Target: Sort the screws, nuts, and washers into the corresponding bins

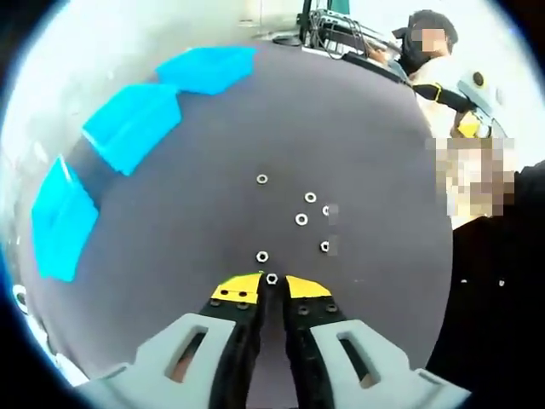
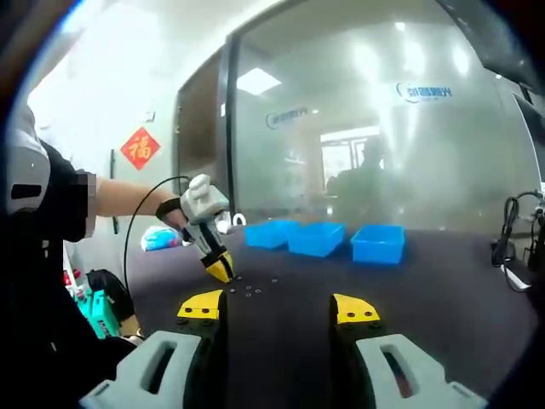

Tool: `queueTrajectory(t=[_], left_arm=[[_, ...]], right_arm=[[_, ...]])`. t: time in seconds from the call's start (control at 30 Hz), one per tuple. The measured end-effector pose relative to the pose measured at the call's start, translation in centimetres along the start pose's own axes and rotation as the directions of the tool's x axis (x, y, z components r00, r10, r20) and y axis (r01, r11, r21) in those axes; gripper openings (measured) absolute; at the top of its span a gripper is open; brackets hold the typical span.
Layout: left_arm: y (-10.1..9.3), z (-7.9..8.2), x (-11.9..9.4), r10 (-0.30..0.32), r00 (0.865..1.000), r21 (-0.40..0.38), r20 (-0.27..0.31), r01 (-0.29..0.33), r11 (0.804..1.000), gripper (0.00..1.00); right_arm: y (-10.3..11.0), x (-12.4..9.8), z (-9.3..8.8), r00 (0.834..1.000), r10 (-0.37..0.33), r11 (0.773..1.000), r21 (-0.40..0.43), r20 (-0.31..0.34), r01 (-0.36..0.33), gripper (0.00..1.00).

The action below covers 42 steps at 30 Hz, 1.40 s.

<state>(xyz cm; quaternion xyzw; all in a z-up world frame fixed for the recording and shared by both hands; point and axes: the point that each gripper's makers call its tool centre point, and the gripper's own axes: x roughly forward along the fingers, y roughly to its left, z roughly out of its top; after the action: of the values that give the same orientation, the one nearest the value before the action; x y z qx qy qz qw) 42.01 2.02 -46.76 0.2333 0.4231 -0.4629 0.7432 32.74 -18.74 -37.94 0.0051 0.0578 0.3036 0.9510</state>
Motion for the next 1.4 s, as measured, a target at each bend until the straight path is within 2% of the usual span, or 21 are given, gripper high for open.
queueTrajectory(t=[0.3,0.43,0.57,0.63,0.7,0.77,0.87,0.93,0.97,1.03,1.07,1.1,1.13,1.23,1.3,1.37,1.4], left_arm=[[0.1,-0.1,0.0,-0.008,1.000,-0.026,0.008,0.009,1.000,0.06],[0.1,0.1,-0.4,-0.010,0.999,-0.036,0.038,0.012,0.999,0.06],[-0.3,0.9,-1.5,-0.018,0.992,-0.063,0.123,0.026,0.998,0.06],[-0.5,1.4,-1.9,-0.022,0.985,-0.073,0.170,0.035,0.997,0.06],[-0.9,2.0,-2.8,-0.001,0.971,-0.101,0.238,0.026,0.995,0.06],[-0.8,2.6,-3.7,0.015,0.953,-0.111,0.302,0.020,0.994,0.06],[-0.9,3.4,-5.2,0.036,0.916,-0.141,0.399,0.023,0.990,0.06],[-1.1,3.7,-6.0,0.053,0.896,-0.135,0.441,0.008,0.991,0.06],[-1.3,4.1,-6.8,0.073,0.872,-0.152,0.485,0.002,0.988,0.06],[-1.8,4.5,-7.8,0.079,0.842,-0.159,0.533,0.009,0.987,0.06],[-1.8,4.7,-8.3,0.099,0.822,-0.165,0.560,-0.007,0.986,0.06],[-1.8,4.7,-8.7,0.115,0.814,-0.153,0.570,-0.032,0.988,0.06],[-1.3,4.8,-9.2,0.141,0.797,-0.152,0.587,-0.062,0.986,0.06],[-1.5,4.8,-10.1,0.173,0.759,-0.177,0.628,-0.077,0.981,0.06],[-1.8,4.7,-10.5,0.192,0.740,-0.189,0.645,-0.089,0.978,0.06],[-2.0,4.9,-11.1,0.226,0.701,-0.219,0.676,-0.102,0.970,0.06],[-1.9,5.0,-11.5,0.238,0.677,-0.239,0.696,-0.094,0.966,0.06]], right_arm=[[0.2,0.0,0.2,1.000,0.002,1.000,-0.001,0.002,-0.002,0.43],[0.2,0.0,0.2,1.000,0.001,1.000,-0.002,0.003,-0.001,0.43],[0.2,0.0,0.4,1.000,0.000,1.000,-0.004,0.006,0.000,0.43],[0.1,0.0,0.4,1.000,-0.001,1.000,-0.003,0.007,0.001,0.43],[0.2,0.1,0.5,1.000,0.000,1.000,-0.003,0.011,0.000,0.43],[0.3,0.1,0.6,1.000,0.000,1.000,-0.005,0.013,0.000,0.43],[0.4,0.2,0.8,1.000,0.001,1.000,-0.004,0.017,0.000,0.43],[0.4,0.2,0.9,1.000,0.000,1.000,-0.006,0.021,0.000,0.43],[0.5,0.2,1.0,1.000,0.001,1.000,-0.005,0.022,-0.001,0.43],[0.6,0.2,1.3,1.000,0.000,1.000,-0.011,0.025,0.000,0.43],[0.7,0.2,1.4,1.000,0.001,1.000,-0.012,0.026,-0.001,0.43],[0.8,0.2,1.5,1.000,0.001,1.000,-0.015,0.028,-0.001,0.43],[0.8,0.2,1.6,1.000,0.001,1.000,-0.017,0.030,-0.001,0.43],[0.9,0.2,1.8,0.999,-0.001,1.000,-0.020,0.034,0.002,0.43],[0.9,0.1,1.9,0.999,-0.001,1.000,-0.021,0.037,0.002,0.43],[1.0,0.1,2.0,0.999,-0.002,1.000,-0.022,0.037,0.003,0.43],[1.0,0.1,2.0,0.999,-0.003,1.000,-0.023,0.037,0.004,0.43]])
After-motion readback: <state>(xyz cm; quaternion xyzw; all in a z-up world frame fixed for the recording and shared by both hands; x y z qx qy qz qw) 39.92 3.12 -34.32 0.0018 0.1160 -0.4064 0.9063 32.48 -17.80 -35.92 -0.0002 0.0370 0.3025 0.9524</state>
